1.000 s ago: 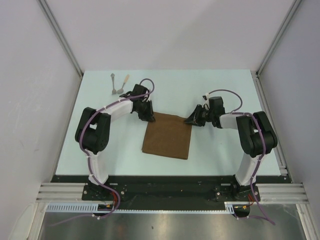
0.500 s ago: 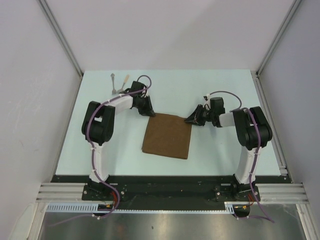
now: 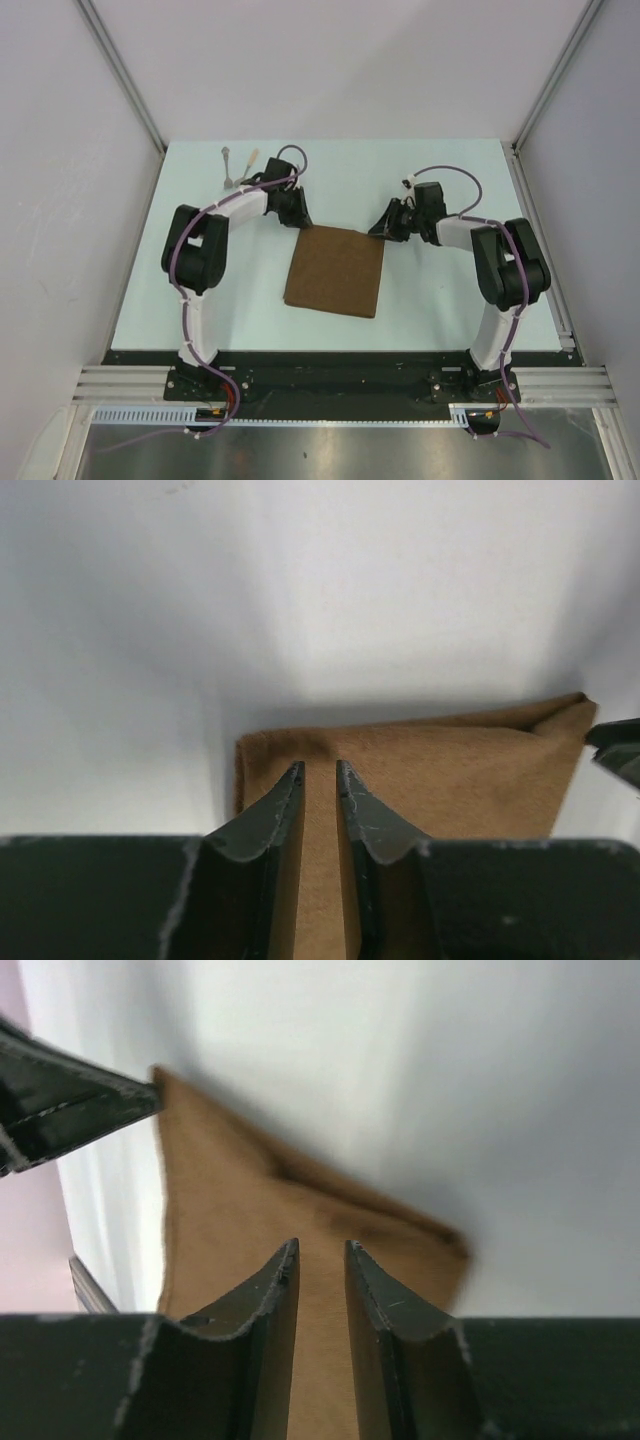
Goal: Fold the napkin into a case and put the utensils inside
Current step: Smooth out the square-folded napkin at the center of the board, then rotate the square-folded napkin at the center of the board.
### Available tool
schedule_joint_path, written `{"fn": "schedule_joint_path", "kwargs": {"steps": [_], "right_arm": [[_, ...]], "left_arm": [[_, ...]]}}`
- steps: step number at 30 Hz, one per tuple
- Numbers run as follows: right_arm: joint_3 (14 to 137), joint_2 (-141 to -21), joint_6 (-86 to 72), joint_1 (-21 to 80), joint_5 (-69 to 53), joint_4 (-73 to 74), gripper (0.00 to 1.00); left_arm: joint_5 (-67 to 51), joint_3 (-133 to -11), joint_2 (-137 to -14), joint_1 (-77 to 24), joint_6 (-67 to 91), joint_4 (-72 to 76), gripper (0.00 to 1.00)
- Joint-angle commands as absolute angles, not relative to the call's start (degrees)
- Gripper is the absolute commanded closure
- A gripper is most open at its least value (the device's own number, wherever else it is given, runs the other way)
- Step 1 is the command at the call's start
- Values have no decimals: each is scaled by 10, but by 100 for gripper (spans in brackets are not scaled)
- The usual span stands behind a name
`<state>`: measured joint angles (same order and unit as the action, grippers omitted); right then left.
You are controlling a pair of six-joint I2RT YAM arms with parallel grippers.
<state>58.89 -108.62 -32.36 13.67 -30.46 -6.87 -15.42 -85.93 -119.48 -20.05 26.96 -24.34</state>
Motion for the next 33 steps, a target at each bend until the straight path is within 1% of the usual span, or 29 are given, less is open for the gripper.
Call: {"fn": "schedule_joint_path", "kwargs": {"steps": [1, 6, 9, 10, 16, 23, 25, 27, 29, 30, 31, 32, 33], "right_arm": [[621, -1034, -335, 194, -283, -83, 69], [649, -1110, -399, 233, -341, -154, 67], [663, -1161, -421, 236, -357, -193, 67], [661, -1171, -428, 232, -360, -227, 67], [656, -1228, -424, 181, -393, -282, 68], [638, -1259, -402, 106, -432, -310, 68], [633, -1251, -396, 91, -438, -298, 68], [627, -1226, -379, 76, -426, -275, 68], [629, -1174, -354, 62, -389, -187, 67], [630, -1157, -330, 58, -374, -153, 63], [628, -1134, -319, 56, -358, -94, 59], [628, -1097, -309, 55, -325, -66, 55], [628, -1079, -287, 57, -306, -8, 47]], "left_arm": [[-192, -834, -1123, -207, 313, -200, 76], [-191, -855, -1170, -202, 314, -214, 79], [-181, -858, -1194, -199, 314, -202, 78], [-181, -863, -1204, -198, 312, -211, 78], [-150, -872, -1242, -187, 309, -221, 79], [-127, -870, -1238, -183, 295, -220, 79], [-124, -877, -1230, -184, 289, -229, 79], [-119, -887, -1216, -186, 279, -242, 75], [-117, -894, -1181, -186, 275, -246, 72], [-116, -897, -1170, -186, 272, -257, 67], [-114, -899, -1155, -186, 272, -261, 64], [-112, -900, -1127, -186, 272, -265, 61], [-110, -899, -1110, -187, 271, -272, 55]]}}
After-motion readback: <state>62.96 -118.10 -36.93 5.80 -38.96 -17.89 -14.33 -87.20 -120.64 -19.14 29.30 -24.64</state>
